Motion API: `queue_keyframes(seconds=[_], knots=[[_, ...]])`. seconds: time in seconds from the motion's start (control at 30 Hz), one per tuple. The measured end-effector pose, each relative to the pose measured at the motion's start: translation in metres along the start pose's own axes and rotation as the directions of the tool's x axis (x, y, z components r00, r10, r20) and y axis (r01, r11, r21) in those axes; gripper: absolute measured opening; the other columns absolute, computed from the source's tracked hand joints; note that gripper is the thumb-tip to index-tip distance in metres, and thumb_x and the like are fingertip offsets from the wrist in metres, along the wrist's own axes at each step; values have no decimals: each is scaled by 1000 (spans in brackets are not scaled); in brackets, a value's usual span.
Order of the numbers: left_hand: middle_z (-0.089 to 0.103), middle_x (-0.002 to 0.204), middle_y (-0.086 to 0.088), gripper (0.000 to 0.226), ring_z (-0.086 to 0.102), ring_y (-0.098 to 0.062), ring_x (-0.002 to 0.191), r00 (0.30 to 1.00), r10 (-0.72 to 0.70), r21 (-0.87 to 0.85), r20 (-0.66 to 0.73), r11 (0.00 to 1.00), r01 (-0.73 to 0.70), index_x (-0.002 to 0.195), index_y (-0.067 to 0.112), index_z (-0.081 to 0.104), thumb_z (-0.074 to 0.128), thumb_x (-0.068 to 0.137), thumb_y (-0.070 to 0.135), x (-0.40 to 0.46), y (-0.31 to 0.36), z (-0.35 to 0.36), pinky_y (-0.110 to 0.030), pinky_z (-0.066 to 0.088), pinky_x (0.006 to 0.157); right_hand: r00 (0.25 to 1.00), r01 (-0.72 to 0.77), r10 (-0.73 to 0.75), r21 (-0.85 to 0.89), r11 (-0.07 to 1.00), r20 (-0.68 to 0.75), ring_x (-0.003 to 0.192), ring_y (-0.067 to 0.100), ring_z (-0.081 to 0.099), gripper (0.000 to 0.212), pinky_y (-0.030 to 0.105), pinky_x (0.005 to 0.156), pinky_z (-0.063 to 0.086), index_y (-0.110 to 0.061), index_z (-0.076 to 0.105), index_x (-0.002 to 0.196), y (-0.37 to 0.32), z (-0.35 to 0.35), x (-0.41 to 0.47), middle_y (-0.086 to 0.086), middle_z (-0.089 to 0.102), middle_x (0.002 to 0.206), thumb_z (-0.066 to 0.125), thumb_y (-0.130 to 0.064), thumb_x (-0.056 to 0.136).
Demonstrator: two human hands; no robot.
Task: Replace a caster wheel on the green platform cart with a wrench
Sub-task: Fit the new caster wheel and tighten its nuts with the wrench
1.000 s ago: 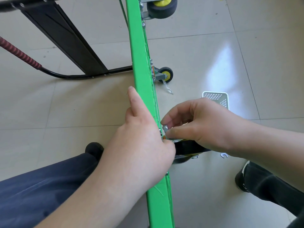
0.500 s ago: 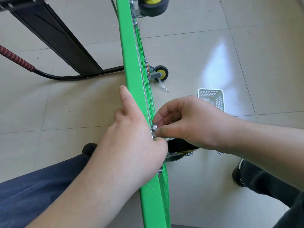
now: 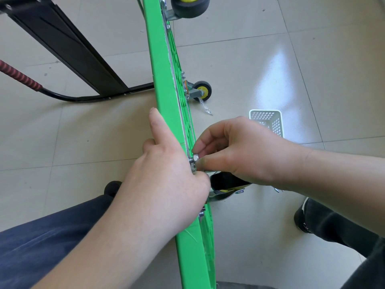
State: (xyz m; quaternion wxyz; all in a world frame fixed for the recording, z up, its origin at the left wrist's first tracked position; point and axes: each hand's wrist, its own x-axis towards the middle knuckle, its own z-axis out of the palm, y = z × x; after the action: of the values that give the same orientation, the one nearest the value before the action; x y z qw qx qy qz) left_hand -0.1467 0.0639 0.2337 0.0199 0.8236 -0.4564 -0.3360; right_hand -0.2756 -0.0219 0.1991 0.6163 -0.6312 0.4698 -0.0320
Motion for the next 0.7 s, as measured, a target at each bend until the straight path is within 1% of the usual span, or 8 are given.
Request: queue_keyframes(seconds=[0.07, 0.17, 0.33, 0.43, 0.5, 0.57, 0.63, 0.7], knots=[[47, 132, -10, 80, 46, -29, 85, 1000, -6, -1, 3, 1000, 6, 127, 43, -10, 63, 94, 36, -1, 1, -1, -22, 24, 52, 1000, 7, -7, -5, 1000, -4, 64, 2, 66, 12, 14, 63, 52, -21, 76, 89, 1, 1, 1, -6, 78, 82, 81, -13, 81], [47, 136, -11, 80, 45, -28, 86, 1000, 7, 2, 4, 1000, -7, 126, 45, -11, 63, 95, 36, -2, 1, -2, -19, 22, 53, 1000, 13, -13, -7, 1000, -6, 65, 2, 67, 12, 14, 63, 52, -20, 76, 89, 2, 3, 2, -6, 78, 81, 82, -13, 82], [46, 139, -11, 81, 45, -27, 87, 1000, 25, 8, 0, 1000, -25, 126, 44, -12, 62, 95, 37, -2, 0, -2, -27, 27, 55, 999, 14, -14, 6, 1000, 31, 63, 2, 68, 7, 11, 59, 50, -18, 76, 91, 3, 1, 1, -4, 79, 80, 80, -16, 85], [45, 140, -10, 82, 44, -26, 88, 1000, 19, 10, -11, 1000, -19, 127, 44, -14, 62, 96, 37, -3, 0, -1, -24, 25, 54, 999, 33, -31, -83, 996, 23, 65, 5, 69, 5, 16, 58, 53, -23, 78, 90, 2, 0, 0, -9, 78, 80, 77, -28, 89], [45, 140, -9, 83, 44, -26, 88, 999, 29, 20, -17, 999, -29, 128, 44, -15, 61, 96, 37, -3, 1, -2, -22, 24, 53, 999, 45, -43, -219, 975, 13, 81, 19, 72, 16, 30, 72, 59, -30, 78, 89, 2, 0, 1, -3, 77, 85, 72, -44, 91], [45, 141, -10, 83, 44, -26, 88, 999, 33, 5, -16, 999, -32, 127, 44, -15, 62, 96, 36, -3, 1, -1, -25, 25, 54, 999, 37, -32, -290, 956, 21, 88, 32, 69, 27, 43, 77, 60, -30, 78, 89, 0, 1, 2, 10, 76, 92, 65, -52, 92], [45, 142, -11, 84, 44, -26, 89, 999, 39, 7, -21, 999, -39, 126, 44, -16, 62, 96, 35, -3, 2, -1, -28, 29, 59, 999, 44, -36, -330, 943, 30, 80, 35, 64, 40, 44, 77, 57, -19, 77, 93, 1, 3, 3, 19, 72, 95, 57, -53, 97], [44, 144, -12, 83, 44, -26, 91, 999, 41, -5, -26, 999, -41, 126, 42, -17, 61, 97, 34, -2, 3, -2, -31, 35, 69, 999, 53, -47, -353, 934, 27, 78, 37, 61, 52, 41, 76, 55, -6, 72, 100, 2, 6, 5, 23, 70, 99, 52, -53, 100]])
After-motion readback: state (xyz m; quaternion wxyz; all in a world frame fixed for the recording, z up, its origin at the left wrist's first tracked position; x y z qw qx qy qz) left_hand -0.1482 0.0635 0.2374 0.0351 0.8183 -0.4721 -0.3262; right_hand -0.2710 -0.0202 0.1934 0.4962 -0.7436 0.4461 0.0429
